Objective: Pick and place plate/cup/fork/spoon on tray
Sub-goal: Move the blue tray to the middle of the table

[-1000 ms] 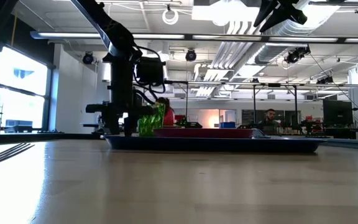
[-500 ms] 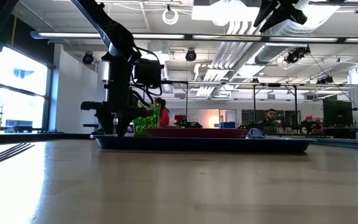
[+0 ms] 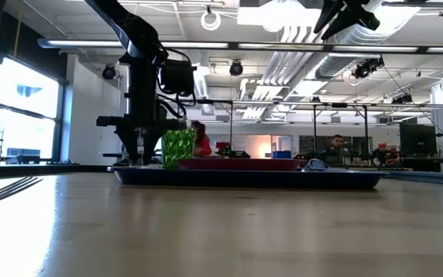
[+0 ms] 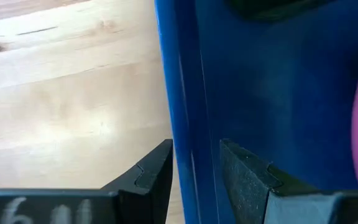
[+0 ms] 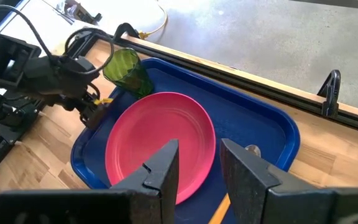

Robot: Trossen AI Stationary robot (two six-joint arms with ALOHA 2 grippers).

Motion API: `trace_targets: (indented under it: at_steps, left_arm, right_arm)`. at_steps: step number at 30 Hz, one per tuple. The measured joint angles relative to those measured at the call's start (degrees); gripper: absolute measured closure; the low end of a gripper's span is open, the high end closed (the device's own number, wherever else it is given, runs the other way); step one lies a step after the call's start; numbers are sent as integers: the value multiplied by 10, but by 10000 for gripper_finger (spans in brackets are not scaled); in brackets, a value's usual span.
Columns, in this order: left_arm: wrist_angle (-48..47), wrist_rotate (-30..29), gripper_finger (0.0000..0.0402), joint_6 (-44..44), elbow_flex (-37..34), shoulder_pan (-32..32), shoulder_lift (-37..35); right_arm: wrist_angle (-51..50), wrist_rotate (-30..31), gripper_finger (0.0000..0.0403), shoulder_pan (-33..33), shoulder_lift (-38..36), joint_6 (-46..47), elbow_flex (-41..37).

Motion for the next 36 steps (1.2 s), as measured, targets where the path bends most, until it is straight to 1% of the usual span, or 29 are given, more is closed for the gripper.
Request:
trace_targets:
  at_steps: [2,6,10,13,18,20,23,26,30,36]
  left_arm:
    - [1,2,282,0,0,0,-6]
    - [-3,30,282,13,1,0,-17]
    - [-25,56,282,23,1,0,-31]
    - [-46,65,282,29,1,-4,-43]
    - [-94,73,282,47,2,-15,-76]
    - [-114,74,282,55,2,-22,-95]
    - [-123,74,282,74,2,-32,-129]
    - [-123,74,282,100,2,-43,-169]
    - [-124,76,282,138,2,-61,-226]
    - [-123,76,282,205,2,-90,-290]
  right_arm:
    - [0,0,293,0,0,0,0]
    - [0,-9,293,0,0,0,0]
    - [0,-36,293,0,0,5,0]
    - [-4,-66,293,0,0,7,0]
    - [-54,-120,293,1,2,45,0]
    - [-84,-130,293,8,2,67,0]
    - [-131,-126,293,33,7,113,1]
    - [-161,-119,293,69,16,182,1]
    - [-162,-107,293,134,39,266,1]
    - [-163,-74,293,223,104,373,1]
